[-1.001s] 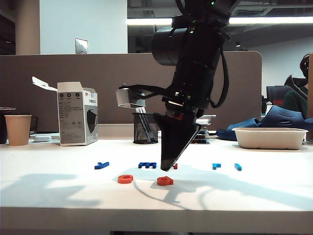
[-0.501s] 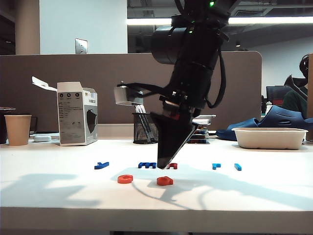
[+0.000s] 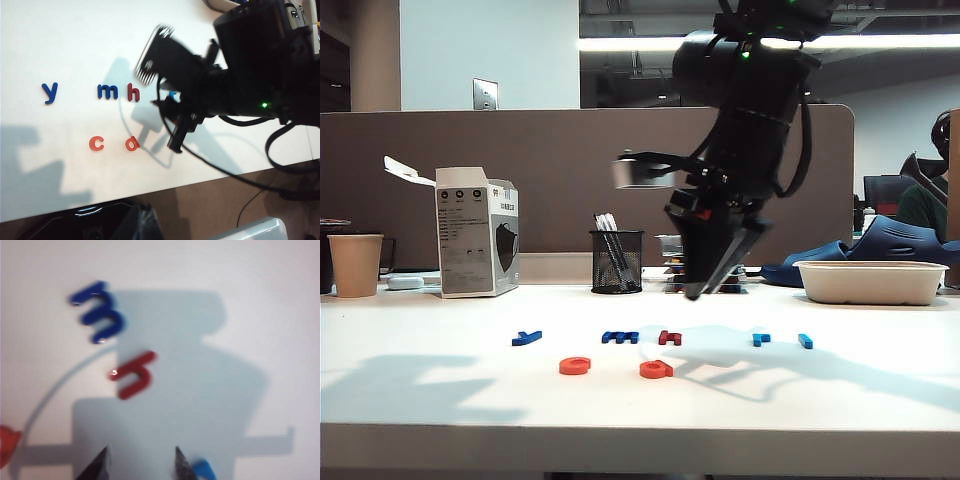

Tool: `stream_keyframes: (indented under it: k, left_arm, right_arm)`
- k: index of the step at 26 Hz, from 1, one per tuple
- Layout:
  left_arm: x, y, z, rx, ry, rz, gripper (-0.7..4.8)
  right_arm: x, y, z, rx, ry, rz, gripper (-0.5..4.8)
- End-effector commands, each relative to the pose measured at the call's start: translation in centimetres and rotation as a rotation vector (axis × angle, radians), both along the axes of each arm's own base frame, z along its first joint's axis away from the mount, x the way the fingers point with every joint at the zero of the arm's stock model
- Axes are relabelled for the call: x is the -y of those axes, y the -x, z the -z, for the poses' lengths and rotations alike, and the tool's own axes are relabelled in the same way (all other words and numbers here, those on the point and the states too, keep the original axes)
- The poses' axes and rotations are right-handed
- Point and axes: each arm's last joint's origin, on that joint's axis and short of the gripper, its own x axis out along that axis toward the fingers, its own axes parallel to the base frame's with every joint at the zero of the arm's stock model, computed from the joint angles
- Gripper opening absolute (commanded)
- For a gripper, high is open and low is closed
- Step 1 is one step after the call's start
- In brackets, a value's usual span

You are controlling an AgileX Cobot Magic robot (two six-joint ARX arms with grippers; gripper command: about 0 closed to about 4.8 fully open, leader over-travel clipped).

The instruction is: Select the appropriate letters from the row of letter magnets placed on the table to arrange into the word "car".

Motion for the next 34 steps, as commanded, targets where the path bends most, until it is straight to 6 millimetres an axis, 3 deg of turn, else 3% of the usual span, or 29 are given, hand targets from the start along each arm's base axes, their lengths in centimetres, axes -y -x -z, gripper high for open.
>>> stream_keyframes:
  k: [1, 7, 11, 16, 22, 34]
  left_arm:
    - [0.0, 0.0, -0.2, 0.010, 0.006, -0.003, -0.05]
    - [0.0, 0.0, -0.2, 0.010, 0.006, -0.002, -0.05]
    - [0.0, 0.0, -0.2, 0.010, 0.006, -0.003, -0.05]
    - [0.0, 0.0, -0.2, 0.010, 0.006, -0.003, -0.05]
    - [0.0, 0.0, -0.2, 0.010, 0.006, -0.003, -0.05]
    - [0.0, 0.0, -0.2, 0.010, 0.006, -0.003, -0.05]
  right_arm:
    - [0.4, 0.4, -1.3, 0.009, -0.021, 0.252, 1.57]
    - [0.8, 1.0, -1.8, -0.102, -0.140, 0.665, 1.57]
    - [0.8, 1.1, -1.8, -0.130, -0.178, 0.803, 1.43]
    - [1.2, 1.3, -1.2, -0.103, -0.137, 0.896, 0.99]
    - [1.6, 2.2, 1.1, -0.150, -0.125, 1.000, 1.00]
    - [0.8, 0.9, 3.4, -0.135, -0.155, 1.013, 0.99]
